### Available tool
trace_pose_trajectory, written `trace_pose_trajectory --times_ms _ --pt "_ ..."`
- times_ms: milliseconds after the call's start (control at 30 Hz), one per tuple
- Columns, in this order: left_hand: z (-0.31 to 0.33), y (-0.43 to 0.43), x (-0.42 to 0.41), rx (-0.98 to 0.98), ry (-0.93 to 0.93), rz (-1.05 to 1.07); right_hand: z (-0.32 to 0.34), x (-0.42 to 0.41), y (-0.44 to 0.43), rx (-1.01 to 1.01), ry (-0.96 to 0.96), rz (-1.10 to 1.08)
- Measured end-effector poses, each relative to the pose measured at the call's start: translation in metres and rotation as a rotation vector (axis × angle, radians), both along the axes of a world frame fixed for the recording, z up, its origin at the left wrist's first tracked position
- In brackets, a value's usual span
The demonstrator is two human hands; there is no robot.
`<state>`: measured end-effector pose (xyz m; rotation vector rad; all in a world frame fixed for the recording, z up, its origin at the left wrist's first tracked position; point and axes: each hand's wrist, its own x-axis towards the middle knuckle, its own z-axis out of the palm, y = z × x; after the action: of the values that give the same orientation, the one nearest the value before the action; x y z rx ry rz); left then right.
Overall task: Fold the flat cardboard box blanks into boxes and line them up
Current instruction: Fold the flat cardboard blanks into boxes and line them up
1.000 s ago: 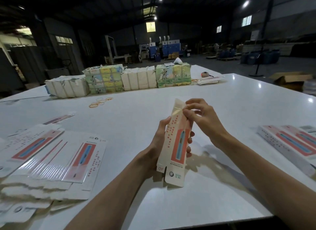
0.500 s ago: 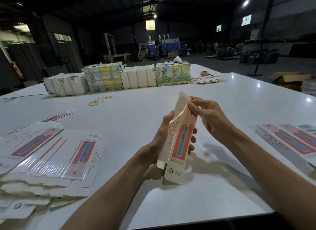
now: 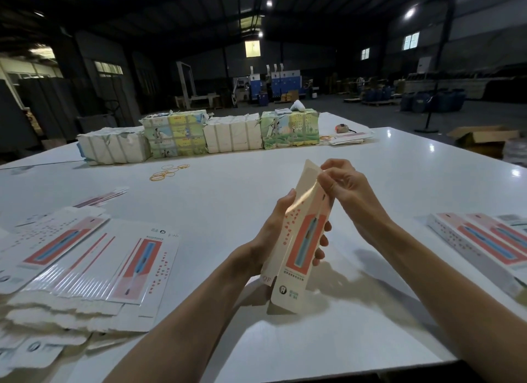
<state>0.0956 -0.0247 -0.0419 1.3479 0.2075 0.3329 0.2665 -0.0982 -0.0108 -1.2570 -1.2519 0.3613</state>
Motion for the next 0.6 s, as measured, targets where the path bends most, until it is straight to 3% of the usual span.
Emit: trace_pose_trajectory --times_ms 200,433,600 --pt "-0.003 -0.002 0.01 -0.007 0.085 0.181 0.001 -0.005 0.007 0.11 0.117 0.115" --pt "-0.008 0.007 -0.004 -0.203 -0.131 0.243 -0.02 -0.021 0.01 -0.014 0.261 0.218" --pt "-0.014 0.001 -0.001 -0.167 -0.012 0.202 -0.027 -0.029 0.007 0.014 0.343 0.302"
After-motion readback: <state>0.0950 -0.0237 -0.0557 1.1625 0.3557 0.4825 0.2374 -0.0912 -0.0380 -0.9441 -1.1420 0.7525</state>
